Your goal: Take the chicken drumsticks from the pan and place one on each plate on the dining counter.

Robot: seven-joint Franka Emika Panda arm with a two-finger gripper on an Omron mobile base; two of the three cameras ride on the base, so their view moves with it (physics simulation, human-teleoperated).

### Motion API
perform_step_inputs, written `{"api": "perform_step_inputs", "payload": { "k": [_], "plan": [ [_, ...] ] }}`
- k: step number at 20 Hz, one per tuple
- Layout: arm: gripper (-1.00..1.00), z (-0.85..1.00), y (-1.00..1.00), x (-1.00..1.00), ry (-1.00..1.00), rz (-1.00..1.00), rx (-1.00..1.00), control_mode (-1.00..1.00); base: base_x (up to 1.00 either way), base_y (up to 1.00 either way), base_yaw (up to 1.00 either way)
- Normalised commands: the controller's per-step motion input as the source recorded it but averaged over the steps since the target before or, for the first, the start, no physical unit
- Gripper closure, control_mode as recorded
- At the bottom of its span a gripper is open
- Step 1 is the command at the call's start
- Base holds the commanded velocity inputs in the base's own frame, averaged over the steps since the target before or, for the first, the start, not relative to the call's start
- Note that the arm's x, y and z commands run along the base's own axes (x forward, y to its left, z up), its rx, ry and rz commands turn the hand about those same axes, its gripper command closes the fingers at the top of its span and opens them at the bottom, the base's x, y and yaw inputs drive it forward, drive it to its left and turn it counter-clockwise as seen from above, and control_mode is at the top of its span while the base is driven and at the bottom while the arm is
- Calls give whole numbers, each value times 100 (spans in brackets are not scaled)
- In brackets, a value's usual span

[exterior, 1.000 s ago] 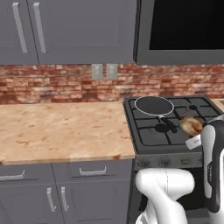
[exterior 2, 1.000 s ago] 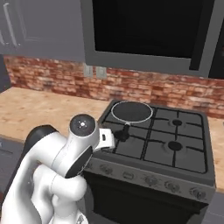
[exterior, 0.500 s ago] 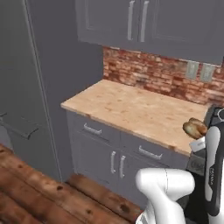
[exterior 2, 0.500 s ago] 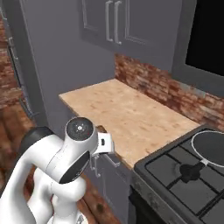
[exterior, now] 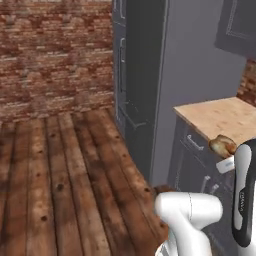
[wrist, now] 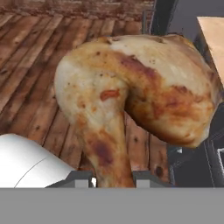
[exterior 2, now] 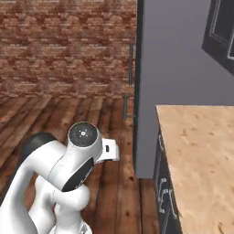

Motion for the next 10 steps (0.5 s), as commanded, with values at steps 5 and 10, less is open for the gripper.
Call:
{"api": "perform_step_inputs", "payload": {
  "k": [5,10],
  "plan": [
    [100,0,0,0,0,0,0,100,-10,0,100],
    [100,0,0,0,0,0,0,100,-8,0,100]
  ]
}}
